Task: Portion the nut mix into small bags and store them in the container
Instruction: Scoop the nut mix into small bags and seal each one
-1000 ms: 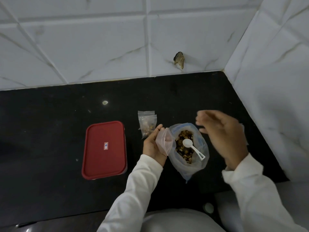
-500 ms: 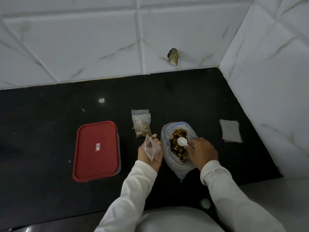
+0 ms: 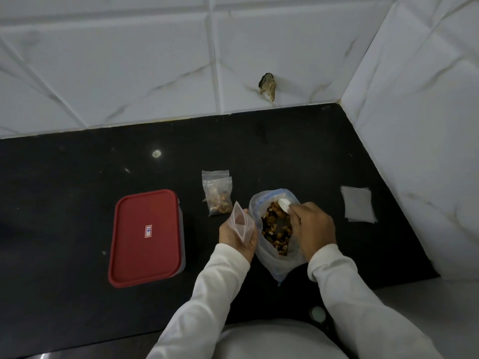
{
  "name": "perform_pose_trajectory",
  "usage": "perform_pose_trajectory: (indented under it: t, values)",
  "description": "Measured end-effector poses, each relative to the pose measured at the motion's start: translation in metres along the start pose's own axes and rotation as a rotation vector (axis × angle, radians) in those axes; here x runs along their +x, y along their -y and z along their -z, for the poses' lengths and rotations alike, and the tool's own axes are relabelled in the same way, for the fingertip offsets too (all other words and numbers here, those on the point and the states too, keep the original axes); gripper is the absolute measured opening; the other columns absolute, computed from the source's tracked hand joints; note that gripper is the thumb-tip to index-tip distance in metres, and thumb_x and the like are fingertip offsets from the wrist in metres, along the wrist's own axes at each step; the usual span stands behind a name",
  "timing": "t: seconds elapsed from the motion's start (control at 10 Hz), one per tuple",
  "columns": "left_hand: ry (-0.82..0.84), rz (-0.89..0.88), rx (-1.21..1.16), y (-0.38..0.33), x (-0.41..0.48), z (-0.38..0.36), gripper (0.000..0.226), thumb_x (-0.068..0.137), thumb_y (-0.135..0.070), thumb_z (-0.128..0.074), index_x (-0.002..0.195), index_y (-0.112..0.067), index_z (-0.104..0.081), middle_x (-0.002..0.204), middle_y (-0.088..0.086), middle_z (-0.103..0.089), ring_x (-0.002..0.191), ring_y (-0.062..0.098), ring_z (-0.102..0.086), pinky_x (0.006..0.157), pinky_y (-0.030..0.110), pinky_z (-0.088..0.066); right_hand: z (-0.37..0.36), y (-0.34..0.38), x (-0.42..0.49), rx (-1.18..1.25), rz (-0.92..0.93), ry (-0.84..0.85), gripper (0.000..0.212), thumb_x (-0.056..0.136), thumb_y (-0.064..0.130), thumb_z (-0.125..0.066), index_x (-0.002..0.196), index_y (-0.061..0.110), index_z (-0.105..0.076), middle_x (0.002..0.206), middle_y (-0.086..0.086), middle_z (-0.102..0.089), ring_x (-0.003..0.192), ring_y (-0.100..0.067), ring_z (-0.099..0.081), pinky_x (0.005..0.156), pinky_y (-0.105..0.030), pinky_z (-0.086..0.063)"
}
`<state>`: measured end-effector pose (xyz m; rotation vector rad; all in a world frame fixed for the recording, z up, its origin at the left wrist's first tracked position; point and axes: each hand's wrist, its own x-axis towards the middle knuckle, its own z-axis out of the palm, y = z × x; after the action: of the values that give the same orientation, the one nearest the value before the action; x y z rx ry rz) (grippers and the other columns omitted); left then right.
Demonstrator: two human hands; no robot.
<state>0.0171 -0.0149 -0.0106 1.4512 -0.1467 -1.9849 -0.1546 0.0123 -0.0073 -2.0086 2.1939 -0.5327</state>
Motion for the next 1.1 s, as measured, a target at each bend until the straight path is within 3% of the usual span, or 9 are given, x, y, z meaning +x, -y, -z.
perform_pose_trajectory:
  t: [0.1, 0.3, 0.5, 0.6, 0.7, 0.8, 0.9, 1.0, 1.1]
  values:
    - [-0.063, 0.041, -0.058, -0.008, -0.003, -0.009, 0.015, 0.096, -0.019, -0.053, 0.110, -0.024, -0.057, 0.122, 0.005, -0.061, 0.108, 0.015, -0.059, 0.103, 0.037, -0.047, -0.011, -0.001, 0.006, -0.104, 0.079, 0.044, 0.022, 0.074, 0.013, -0.080, 0.094, 0.010, -0.072, 0.082, -0.007, -0.064, 0.067, -0.018, -0.062, 0.059, -0.032, -0.056]
    - [-0.094, -0.020, -0.034, 0.002, 0.002, -0.016, 0.020, 0.099, -0.020, -0.050, 0.114, -0.013, -0.060, 0.105, 0.002, -0.063, 0.090, 0.010, -0.061, 0.077, 0.024, -0.052, -0.026, 0.001, 0.006, -0.103, 0.112, 0.100, 0.028, 0.075, 0.014, -0.078, 0.103, 0.013, -0.072, 0.087, -0.002, -0.064, 0.073, -0.016, -0.063, 0.062, -0.027, -0.056]
    - [-0.131, -0.122, 0.324, 0.001, 0.004, -0.021, 0.026, 0.101, -0.019, -0.048, 0.127, -0.015, -0.051, 0.128, 0.007, -0.057, 0.111, 0.014, -0.058, 0.106, 0.035, -0.046, -0.016, 0.002, 0.010, 0.012, 0.050, 0.206, 0.025, 0.086, 0.011, -0.066, 0.110, 0.015, -0.071, 0.106, -0.003, -0.065, 0.098, -0.020, -0.063, 0.088, -0.032, -0.053]
    - [-0.081, -0.111, 0.037, 0.003, 0.007, -0.022, 0.024, 0.099, -0.014, -0.047, 0.116, -0.008, -0.063, 0.129, 0.016, -0.057, 0.085, 0.012, -0.061, 0.097, 0.033, -0.049, -0.010, 0.000, 0.002, 0.129, 0.002, 0.223, 0.016, 0.091, 0.015, -0.062, 0.101, 0.015, -0.074, 0.101, -0.001, -0.067, 0.095, -0.015, -0.062, 0.087, -0.030, -0.051]
    - [-0.081, -0.131, 0.431, 0.003, 0.013, -0.016, 0.031, 0.101, -0.014, -0.047, 0.129, -0.006, -0.053, 0.130, 0.015, -0.057, 0.100, 0.014, -0.060, 0.094, 0.031, -0.051, -0.011, -0.007, 0.000, 0.253, -0.082, 0.190, 0.010, 0.089, 0.020, -0.065, 0.092, 0.019, -0.075, 0.089, 0.003, -0.071, 0.084, -0.011, -0.064, 0.080, -0.029, -0.053]
    - [-0.085, -0.088, 0.163, 0.004, 0.009, -0.019, 0.033, 0.100, -0.009, -0.047, 0.132, -0.001, -0.052, 0.111, 0.015, -0.064, 0.088, 0.010, -0.063, 0.081, 0.023, -0.056, -0.016, -0.005, 0.004, 0.346, -0.183, 0.175, 0.011, 0.090, 0.021, -0.065, 0.094, 0.019, -0.075, 0.091, 0.005, -0.072, 0.087, -0.009, -0.066, 0.081, -0.025, -0.053]
    - [-0.079, -0.126, 0.392, 0.005, 0.015, -0.015, 0.032, 0.101, -0.012, -0.046, 0.132, -0.007, -0.053, 0.112, 0.008, -0.063, 0.090, 0.011, -0.061, 0.084, 0.025, -0.054, -0.019, 0.001, 0.003, 0.369, -0.216, 0.201, 0.010, 0.089, 0.022, -0.066, 0.092, 0.019, -0.076, 0.090, 0.006, -0.073, 0.087, -0.008, -0.065, 0.082, -0.021, -0.049]
    - [-0.119, -0.263, 0.522, 0.009, 0.019, -0.014, 0.031, 0.101, -0.011, -0.047, 0.132, -0.007, -0.053, 0.122, 0.017, -0.059, 0.102, 0.013, -0.062, 0.082, 0.021, -0.053, -0.016, 0.001, -0.001, 0.321, -0.186, 0.268, 0.010, 0.089, 0.022, -0.066, 0.088, 0.020, -0.076, 0.087, 0.007, -0.072, 0.087, -0.009, -0.064, 0.083, -0.025, -0.050]
    - [-0.135, -0.387, 0.742, 0.008, 0.008, -0.010, 0.030, 0.101, -0.013, -0.047, 0.127, -0.006, -0.057, 0.126, 0.016, -0.058, 0.116, 0.021, -0.057, 0.100, 0.035, -0.048, -0.014, 0.004, -0.002, 0.283, -0.172, 0.304, 0.011, 0.089, 0.023, -0.065, 0.087, 0.020, -0.076, 0.086, 0.008, -0.071, 0.085, -0.009, -0.063, 0.085, -0.028, -0.050]
